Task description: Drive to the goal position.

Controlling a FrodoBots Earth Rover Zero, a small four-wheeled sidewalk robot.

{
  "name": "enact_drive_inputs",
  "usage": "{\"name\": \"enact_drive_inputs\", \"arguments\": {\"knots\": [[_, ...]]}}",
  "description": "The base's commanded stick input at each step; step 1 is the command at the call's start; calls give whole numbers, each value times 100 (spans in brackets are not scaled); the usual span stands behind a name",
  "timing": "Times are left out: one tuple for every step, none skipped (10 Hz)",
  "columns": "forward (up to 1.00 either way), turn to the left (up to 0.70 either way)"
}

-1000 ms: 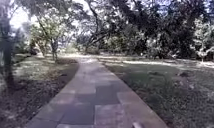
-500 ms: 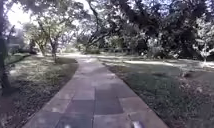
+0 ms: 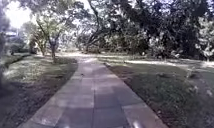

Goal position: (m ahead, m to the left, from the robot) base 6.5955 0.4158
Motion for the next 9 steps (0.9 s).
{"name": "enact_drive_inputs", "arguments": {"knots": [[50, 0], [50, 0], [50, 0], [50, 0], [50, 0], [50, 0], [50, 0], [50, 0], [50, 0]]}}
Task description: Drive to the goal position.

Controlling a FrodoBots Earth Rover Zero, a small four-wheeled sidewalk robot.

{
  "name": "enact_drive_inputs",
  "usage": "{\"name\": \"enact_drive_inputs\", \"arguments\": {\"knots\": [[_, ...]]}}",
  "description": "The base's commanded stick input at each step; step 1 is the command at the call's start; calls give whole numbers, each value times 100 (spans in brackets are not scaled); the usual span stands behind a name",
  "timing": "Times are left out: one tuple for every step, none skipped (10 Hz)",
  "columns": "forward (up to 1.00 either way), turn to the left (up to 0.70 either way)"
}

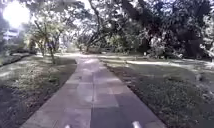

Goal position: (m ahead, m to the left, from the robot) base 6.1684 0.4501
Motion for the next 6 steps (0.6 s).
{"name": "enact_drive_inputs", "arguments": {"knots": [[50, 0], [50, 0], [50, 0], [50, 0], [50, 0], [50, 0]]}}
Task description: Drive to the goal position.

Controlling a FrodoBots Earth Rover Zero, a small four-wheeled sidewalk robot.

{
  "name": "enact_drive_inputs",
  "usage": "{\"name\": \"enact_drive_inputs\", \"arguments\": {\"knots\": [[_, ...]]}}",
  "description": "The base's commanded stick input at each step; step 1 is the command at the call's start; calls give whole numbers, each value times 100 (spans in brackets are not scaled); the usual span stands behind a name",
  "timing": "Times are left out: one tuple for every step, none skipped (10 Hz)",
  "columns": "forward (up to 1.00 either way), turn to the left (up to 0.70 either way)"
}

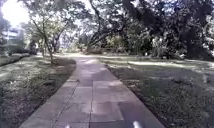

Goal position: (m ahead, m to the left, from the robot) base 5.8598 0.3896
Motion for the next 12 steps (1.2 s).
{"name": "enact_drive_inputs", "arguments": {"knots": [[50, 0], [50, 0], [50, 0], [50, 0], [50, 0], [50, 0], [50, 0], [50, 0], [50, 0], [50, 0], [50, 0], [50, 0]]}}
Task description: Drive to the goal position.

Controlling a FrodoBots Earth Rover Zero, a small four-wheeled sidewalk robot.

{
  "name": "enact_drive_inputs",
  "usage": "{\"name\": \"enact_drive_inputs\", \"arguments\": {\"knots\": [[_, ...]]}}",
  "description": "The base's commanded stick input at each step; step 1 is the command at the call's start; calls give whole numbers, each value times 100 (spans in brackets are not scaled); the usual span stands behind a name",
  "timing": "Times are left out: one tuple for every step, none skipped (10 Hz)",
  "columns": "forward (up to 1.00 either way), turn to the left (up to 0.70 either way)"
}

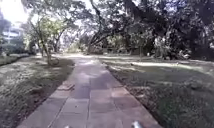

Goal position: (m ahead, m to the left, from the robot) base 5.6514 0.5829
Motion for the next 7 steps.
{"name": "enact_drive_inputs", "arguments": {"knots": [[50, 0], [50, 0], [50, 0], [50, 0], [50, 0], [50, 0], [50, 0]]}}
